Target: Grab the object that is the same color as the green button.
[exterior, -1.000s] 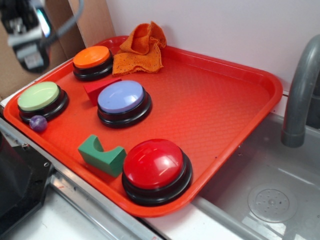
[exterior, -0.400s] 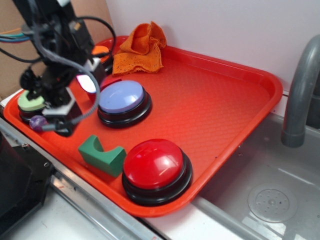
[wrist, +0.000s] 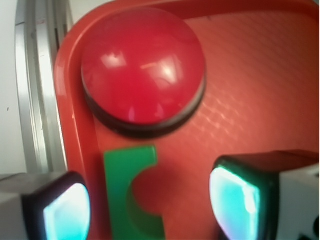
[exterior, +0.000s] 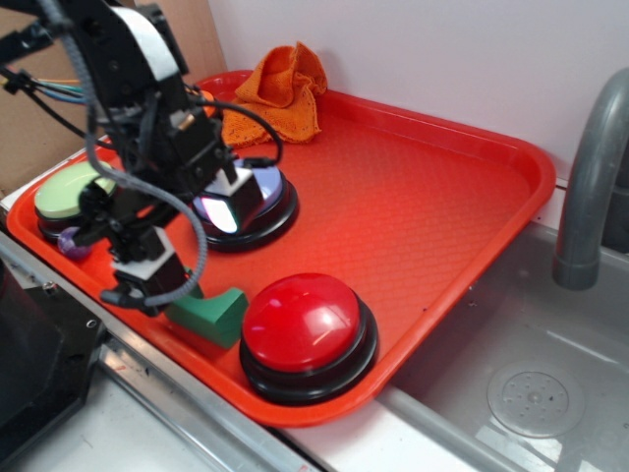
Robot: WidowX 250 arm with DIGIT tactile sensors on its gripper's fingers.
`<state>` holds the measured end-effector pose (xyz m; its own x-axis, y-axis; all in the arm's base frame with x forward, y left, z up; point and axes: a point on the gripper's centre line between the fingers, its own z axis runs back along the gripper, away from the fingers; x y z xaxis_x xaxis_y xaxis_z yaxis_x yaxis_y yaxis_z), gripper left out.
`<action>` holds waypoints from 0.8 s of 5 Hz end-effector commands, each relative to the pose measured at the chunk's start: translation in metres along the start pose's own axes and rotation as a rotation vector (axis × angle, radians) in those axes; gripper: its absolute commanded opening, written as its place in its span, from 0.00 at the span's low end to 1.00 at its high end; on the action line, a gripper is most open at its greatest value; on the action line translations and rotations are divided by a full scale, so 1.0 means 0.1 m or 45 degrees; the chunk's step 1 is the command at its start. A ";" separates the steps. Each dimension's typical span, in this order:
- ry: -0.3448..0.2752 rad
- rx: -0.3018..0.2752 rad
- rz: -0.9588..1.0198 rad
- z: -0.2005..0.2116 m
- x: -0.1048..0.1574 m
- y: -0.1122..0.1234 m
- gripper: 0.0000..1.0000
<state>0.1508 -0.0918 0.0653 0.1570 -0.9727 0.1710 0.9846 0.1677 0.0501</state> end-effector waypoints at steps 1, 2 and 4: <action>0.072 -0.053 0.022 -0.11 -0.07 0.01 1.00; 0.120 -0.101 0.051 -0.23 -0.08 0.02 1.00; 0.144 -0.130 0.075 -0.27 -0.20 -0.01 1.00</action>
<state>0.1502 -0.0751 0.0321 0.2265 -0.9729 0.0476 0.9723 0.2228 -0.0712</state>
